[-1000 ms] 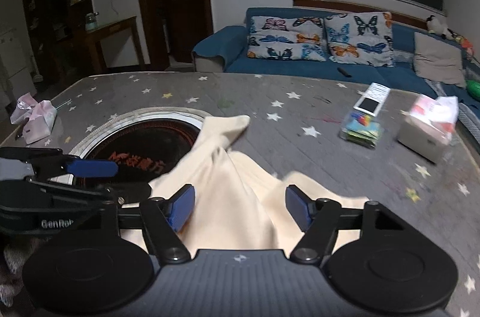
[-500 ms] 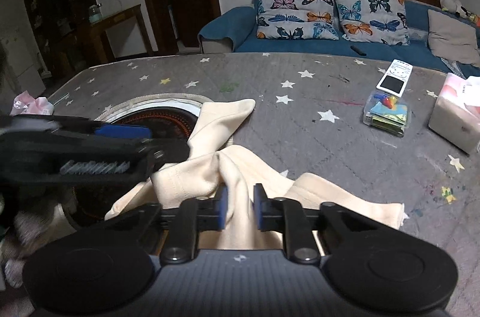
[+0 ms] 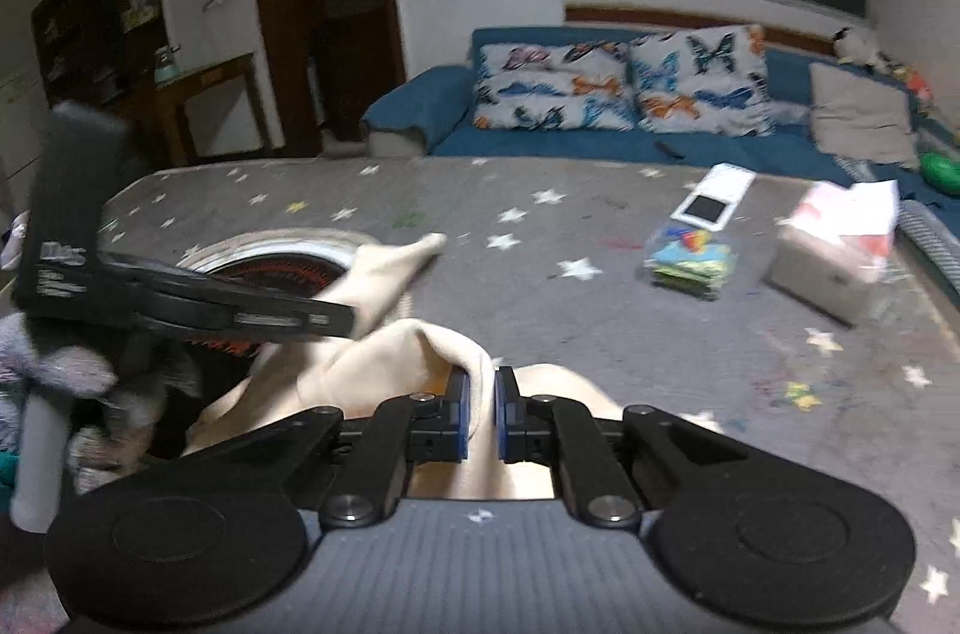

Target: Fold clothes

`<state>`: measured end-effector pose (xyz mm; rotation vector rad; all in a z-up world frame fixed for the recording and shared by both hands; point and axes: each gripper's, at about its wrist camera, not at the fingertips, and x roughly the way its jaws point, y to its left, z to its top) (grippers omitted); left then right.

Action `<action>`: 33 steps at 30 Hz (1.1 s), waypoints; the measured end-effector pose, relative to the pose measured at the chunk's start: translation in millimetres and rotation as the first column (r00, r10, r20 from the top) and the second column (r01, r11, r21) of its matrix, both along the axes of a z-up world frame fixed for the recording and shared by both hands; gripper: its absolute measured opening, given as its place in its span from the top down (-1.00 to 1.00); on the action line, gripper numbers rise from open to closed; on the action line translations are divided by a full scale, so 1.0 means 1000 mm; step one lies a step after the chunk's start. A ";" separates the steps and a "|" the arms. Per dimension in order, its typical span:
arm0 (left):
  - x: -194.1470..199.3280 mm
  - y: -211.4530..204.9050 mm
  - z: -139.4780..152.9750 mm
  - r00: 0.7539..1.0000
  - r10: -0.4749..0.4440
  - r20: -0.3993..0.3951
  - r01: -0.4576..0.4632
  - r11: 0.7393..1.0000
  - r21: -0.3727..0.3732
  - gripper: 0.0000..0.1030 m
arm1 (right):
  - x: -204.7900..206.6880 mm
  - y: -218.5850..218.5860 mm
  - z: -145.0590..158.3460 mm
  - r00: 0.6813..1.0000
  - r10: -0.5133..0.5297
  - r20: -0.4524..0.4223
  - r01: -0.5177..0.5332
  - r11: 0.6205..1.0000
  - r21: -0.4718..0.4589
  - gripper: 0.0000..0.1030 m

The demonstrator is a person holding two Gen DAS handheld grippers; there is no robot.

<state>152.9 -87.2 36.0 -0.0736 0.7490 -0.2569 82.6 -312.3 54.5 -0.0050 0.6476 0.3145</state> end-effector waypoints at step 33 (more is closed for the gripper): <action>-0.231 0.183 0.045 0.917 0.386 0.102 -0.387 0.922 -0.008 0.25 | -0.163 -0.155 -0.007 0.867 -0.497 -0.041 0.498 0.867 0.017 0.66</action>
